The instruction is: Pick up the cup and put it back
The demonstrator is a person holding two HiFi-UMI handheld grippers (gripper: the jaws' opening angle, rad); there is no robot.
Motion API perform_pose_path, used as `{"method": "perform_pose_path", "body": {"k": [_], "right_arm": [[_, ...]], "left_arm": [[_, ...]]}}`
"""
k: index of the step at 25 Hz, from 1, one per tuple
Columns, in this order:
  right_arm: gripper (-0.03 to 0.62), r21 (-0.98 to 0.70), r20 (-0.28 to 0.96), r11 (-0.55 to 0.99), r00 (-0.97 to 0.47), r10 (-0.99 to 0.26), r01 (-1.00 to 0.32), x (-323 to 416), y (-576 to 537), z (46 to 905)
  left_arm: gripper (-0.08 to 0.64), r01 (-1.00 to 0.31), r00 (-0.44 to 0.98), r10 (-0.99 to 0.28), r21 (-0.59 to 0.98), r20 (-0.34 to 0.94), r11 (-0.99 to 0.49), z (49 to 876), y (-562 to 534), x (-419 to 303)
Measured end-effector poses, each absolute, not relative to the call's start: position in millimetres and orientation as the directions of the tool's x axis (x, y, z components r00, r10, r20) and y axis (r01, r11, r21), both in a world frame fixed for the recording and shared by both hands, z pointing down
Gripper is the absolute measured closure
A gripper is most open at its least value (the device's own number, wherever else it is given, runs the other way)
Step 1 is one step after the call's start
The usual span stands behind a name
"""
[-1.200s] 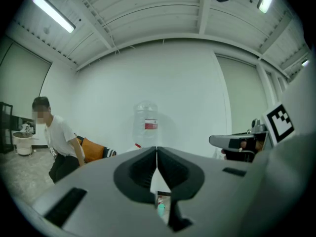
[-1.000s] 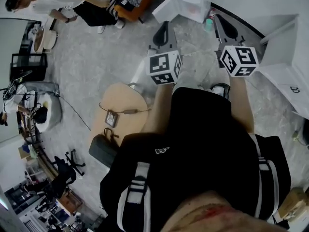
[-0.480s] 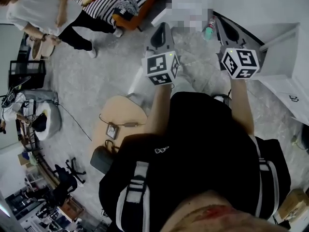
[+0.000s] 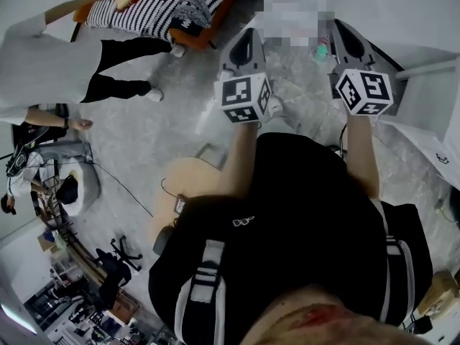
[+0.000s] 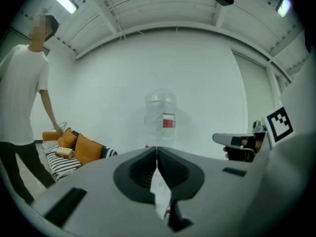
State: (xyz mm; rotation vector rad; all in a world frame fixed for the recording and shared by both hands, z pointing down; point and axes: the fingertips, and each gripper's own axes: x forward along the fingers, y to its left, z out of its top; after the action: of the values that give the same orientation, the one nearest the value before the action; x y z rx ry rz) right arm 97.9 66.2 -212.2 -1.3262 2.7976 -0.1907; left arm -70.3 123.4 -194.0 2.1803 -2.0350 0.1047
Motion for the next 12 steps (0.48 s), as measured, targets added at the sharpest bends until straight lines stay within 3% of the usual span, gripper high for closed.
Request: {"method": "perform_pose_path", "body": {"k": [6,12], "right_arm": [[0.583,-0.095,0.006,0.691,-0.695,-0.719,-0.716,21.1,19.4,-217.2],[0.583,-0.061,0.019,0.704,-0.706,-0.708,-0.708,-15.7,-11.2,-215.1]], "left_arm": [[0.546,-0.997,0.071,-0.986,0.041,0.149,-0.066,-196.7,68.7,-129.9],[0.546,-0.989,0.100,-0.986,0.121,0.134,-0.084,-186.6,26.4,-165.2]]}}
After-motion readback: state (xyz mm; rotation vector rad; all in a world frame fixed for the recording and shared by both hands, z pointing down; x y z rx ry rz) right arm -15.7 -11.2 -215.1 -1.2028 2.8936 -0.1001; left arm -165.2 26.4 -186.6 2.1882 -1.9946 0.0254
